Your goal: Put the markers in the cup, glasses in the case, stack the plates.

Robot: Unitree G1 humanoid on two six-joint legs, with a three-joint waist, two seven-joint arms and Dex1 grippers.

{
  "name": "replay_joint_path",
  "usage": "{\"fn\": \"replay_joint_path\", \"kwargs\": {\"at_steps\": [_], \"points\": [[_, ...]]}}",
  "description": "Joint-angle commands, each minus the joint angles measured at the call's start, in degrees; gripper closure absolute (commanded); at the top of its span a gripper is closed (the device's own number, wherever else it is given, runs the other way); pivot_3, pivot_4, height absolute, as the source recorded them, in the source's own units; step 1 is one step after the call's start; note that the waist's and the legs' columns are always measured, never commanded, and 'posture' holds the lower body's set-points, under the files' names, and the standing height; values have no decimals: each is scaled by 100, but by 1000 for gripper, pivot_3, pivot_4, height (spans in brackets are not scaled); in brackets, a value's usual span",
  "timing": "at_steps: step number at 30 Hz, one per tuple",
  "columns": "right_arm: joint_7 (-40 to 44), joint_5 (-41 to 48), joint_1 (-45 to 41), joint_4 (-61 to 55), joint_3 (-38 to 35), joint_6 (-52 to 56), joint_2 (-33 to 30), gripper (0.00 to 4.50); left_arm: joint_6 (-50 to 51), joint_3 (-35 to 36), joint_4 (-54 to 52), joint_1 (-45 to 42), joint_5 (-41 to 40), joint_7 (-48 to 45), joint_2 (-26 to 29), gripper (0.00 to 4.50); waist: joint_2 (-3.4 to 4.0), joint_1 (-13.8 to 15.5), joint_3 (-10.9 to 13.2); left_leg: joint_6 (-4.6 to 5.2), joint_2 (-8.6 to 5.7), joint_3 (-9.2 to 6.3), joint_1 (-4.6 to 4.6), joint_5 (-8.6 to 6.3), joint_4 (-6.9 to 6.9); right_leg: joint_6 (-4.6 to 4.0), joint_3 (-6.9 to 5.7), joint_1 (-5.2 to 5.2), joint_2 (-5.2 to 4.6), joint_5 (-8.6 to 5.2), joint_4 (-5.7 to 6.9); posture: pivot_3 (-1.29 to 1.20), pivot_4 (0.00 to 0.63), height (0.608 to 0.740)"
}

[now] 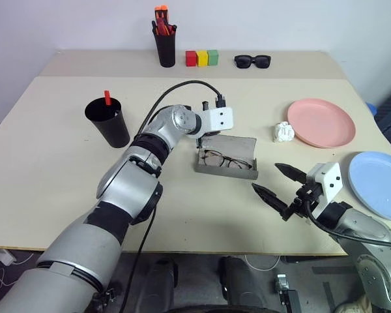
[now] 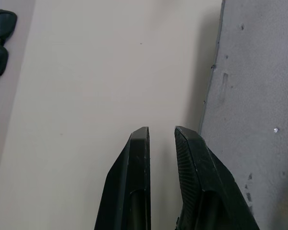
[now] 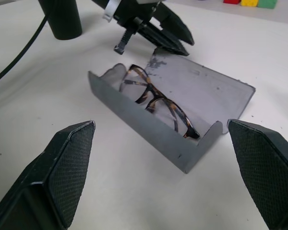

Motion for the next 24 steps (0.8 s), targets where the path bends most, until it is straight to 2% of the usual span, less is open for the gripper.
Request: {"fn": "replay_joint_path", "kwargs": {"at_steps": [1, 4, 14, 24], "points": [[-27, 99, 33, -258, -66, -31, -15, 0, 245, 486, -53, -156, -571, -1029, -3, 3672, 0, -1, 0, 0, 0, 0, 0, 0, 0, 0, 0, 0, 0, 0, 0, 0, 150, 740], [-13, 90, 4, -210, -33, -41, -33, 0, 515, 748, -102, -195, -843, -1611, 104, 3672, 0, -9, 0, 0, 0, 0, 0, 0, 0, -1, 0, 0, 0, 0, 0, 0, 150, 740], [75, 105, -284, -62, 33, 34, -115, 0, 1205, 1147, -288, -249, -1330, -2704, 205, 3672, 0, -6, 0, 0, 0, 0, 0, 0, 1, -1, 0, 0, 0, 0, 3, 0, 150, 740], [163, 63, -252, 38, -6, -31, -121, 0, 1664, 953, -766, -28, -1377, -3913, 167, 3672, 1, -13, -1, 0, 0, 0, 1, 0, 2, -1, 0, 0, 0, 0, 4, 0, 150, 740]]}}
